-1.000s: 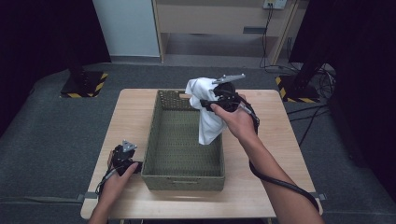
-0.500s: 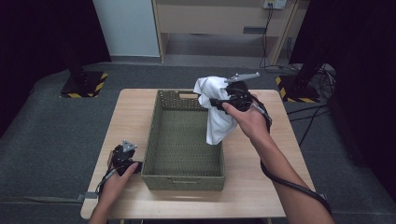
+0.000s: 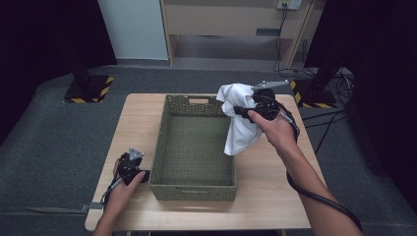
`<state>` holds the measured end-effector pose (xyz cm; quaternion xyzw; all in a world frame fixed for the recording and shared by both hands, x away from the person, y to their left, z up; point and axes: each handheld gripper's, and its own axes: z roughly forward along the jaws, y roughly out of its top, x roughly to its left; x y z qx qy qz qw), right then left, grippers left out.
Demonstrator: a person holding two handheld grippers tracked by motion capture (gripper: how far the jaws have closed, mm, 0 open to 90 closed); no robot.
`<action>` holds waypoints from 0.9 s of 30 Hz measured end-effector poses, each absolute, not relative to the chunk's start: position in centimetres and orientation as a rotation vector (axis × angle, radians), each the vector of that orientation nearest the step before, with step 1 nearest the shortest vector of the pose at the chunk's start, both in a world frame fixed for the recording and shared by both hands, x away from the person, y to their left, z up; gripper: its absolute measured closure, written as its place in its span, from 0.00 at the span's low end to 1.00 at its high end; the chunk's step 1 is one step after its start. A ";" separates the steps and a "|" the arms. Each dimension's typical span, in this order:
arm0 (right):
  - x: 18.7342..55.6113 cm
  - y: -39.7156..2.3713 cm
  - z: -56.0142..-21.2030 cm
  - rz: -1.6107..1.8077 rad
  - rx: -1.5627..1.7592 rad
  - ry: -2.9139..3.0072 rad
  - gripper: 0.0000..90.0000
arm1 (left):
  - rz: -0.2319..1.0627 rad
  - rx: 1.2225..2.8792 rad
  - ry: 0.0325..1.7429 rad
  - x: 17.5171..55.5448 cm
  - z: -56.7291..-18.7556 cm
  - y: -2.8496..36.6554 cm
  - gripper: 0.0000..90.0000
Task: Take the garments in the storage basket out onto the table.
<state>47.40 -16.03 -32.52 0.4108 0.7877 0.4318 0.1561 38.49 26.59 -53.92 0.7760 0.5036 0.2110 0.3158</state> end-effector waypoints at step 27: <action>48.2 -20.9 -33.9 1.194 1.301 2.216 0.62 | 0.556 2.044 1.326 38.5 -53.9 26.6 0.00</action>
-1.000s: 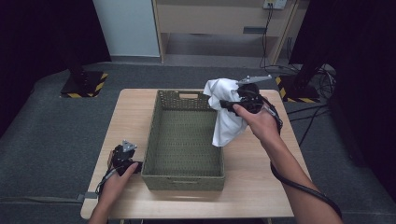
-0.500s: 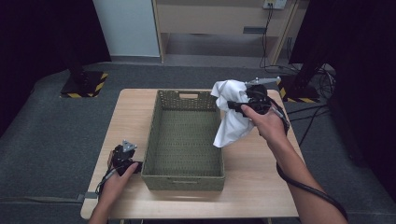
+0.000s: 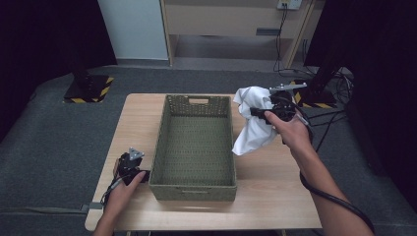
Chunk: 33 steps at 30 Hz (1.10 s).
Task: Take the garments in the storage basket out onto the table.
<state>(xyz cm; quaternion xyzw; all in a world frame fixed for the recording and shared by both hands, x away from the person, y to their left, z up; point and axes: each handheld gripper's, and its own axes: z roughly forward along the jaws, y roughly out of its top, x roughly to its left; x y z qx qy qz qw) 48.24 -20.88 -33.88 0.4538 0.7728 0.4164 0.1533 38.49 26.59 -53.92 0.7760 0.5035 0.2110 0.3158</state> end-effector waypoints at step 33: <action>53.6 -22.3 -42.9 1.009 1.518 2.247 0.62 | 0.558 2.043 1.331 38.4 -53.9 26.5 0.00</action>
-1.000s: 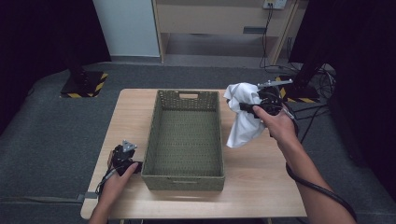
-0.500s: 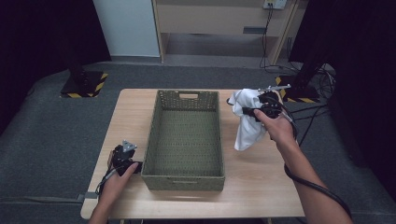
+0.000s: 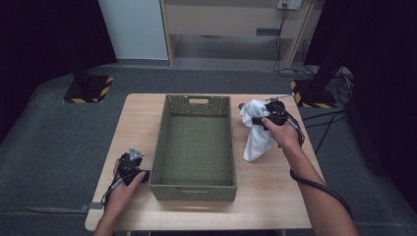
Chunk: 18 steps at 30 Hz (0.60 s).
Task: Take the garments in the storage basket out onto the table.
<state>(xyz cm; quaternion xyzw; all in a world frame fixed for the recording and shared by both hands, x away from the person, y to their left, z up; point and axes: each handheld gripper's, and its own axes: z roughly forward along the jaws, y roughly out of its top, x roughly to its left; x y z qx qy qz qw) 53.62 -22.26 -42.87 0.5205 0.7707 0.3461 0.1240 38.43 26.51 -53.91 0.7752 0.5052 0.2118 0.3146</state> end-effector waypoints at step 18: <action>55.7 -22.4 -48.5 0.907 1.574 2.291 0.62 | 0.557 2.044 1.329 38.4 -53.9 26.5 0.00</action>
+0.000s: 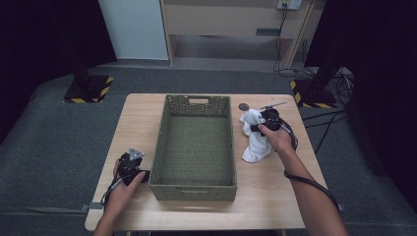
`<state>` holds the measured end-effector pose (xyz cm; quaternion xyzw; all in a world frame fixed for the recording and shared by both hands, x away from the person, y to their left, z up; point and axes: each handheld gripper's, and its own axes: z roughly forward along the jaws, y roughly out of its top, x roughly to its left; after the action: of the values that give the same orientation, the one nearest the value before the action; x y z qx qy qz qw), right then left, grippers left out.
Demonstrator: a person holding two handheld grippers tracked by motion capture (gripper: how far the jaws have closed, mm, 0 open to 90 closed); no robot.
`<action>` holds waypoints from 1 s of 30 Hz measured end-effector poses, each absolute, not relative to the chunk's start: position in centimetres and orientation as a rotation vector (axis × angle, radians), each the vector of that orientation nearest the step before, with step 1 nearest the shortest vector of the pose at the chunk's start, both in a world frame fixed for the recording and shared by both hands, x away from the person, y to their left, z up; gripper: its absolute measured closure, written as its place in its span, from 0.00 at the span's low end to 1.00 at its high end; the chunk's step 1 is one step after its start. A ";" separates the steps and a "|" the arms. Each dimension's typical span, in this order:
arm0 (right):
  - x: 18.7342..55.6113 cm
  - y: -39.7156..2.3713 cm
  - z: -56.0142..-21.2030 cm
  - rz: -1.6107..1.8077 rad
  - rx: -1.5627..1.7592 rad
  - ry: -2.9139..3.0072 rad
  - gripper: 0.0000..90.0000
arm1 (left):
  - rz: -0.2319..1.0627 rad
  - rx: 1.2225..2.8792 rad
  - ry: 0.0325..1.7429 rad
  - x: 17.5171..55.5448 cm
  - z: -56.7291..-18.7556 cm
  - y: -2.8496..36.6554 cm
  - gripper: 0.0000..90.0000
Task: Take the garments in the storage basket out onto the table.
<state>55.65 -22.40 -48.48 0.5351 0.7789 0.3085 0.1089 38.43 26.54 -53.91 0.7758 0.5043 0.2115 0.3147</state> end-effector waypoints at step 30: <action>56.1 -22.5 -49.8 0.855 1.603 2.280 0.58 | 0.556 2.047 1.325 38.4 -53.9 26.6 0.00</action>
<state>56.10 -22.52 -49.79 0.5463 0.7771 0.2915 0.1131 38.43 26.57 -53.91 0.7768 0.5029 0.2109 0.3149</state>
